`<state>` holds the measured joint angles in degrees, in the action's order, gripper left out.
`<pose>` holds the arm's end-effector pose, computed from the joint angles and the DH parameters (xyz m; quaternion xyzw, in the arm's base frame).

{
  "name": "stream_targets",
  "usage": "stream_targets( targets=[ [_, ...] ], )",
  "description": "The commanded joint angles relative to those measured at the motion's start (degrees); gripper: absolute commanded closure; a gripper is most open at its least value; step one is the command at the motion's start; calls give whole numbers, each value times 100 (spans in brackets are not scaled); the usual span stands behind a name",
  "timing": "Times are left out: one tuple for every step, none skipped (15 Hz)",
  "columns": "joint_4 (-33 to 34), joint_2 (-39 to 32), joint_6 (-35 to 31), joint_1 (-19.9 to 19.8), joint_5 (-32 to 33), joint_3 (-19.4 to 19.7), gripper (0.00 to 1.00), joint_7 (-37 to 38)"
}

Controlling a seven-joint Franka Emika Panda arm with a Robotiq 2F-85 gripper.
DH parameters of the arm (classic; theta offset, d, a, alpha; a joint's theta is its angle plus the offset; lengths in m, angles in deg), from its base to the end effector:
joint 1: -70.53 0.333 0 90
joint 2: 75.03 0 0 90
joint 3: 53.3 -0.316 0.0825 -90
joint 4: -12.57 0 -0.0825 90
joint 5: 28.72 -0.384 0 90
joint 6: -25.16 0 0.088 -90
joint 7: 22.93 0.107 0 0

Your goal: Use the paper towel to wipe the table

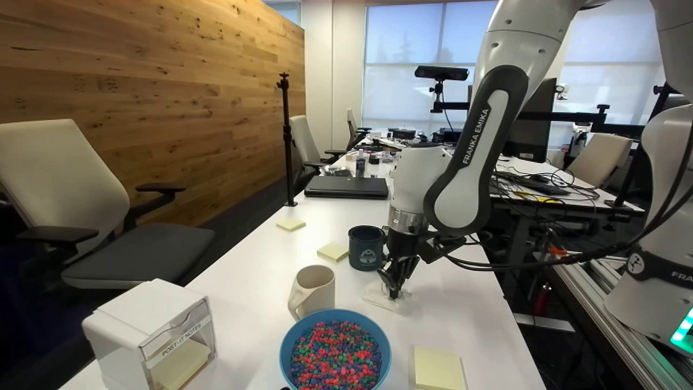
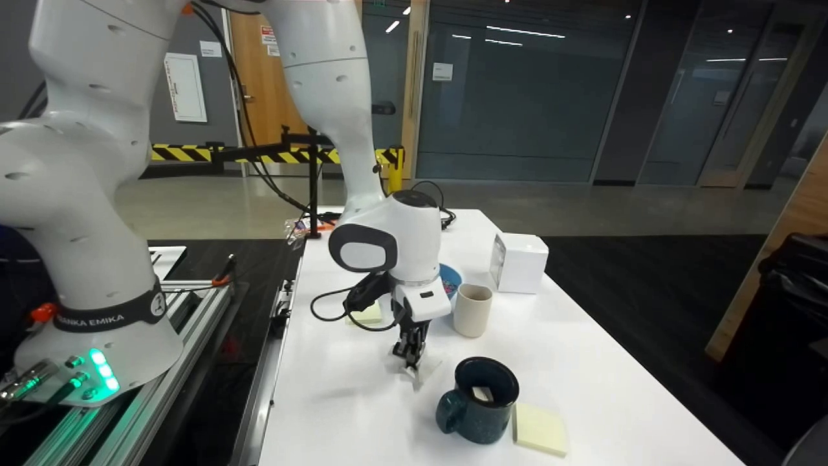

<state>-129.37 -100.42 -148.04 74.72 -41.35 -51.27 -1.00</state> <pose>0.4719 0.0000 0.1291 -0.9599 0.2752 -0.0483 0.0217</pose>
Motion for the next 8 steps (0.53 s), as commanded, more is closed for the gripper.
stream_targets(
  targets=[
    [170,-412,14,1174,478,457,99,211],
    [221,-453,41,1476,611,563,99,247],
    [292,-481,94,1669,727,613,99,189],
    [358,-470,158,1642,711,513,99,83],
    [364,-450,159,1581,648,452,99,26],
    [317,-407,137,1447,547,370,99,-25],
    [243,-368,81,1266,453,295,99,-73],
    [141,-334,12,1070,349,239,99,-87]
  ],
)
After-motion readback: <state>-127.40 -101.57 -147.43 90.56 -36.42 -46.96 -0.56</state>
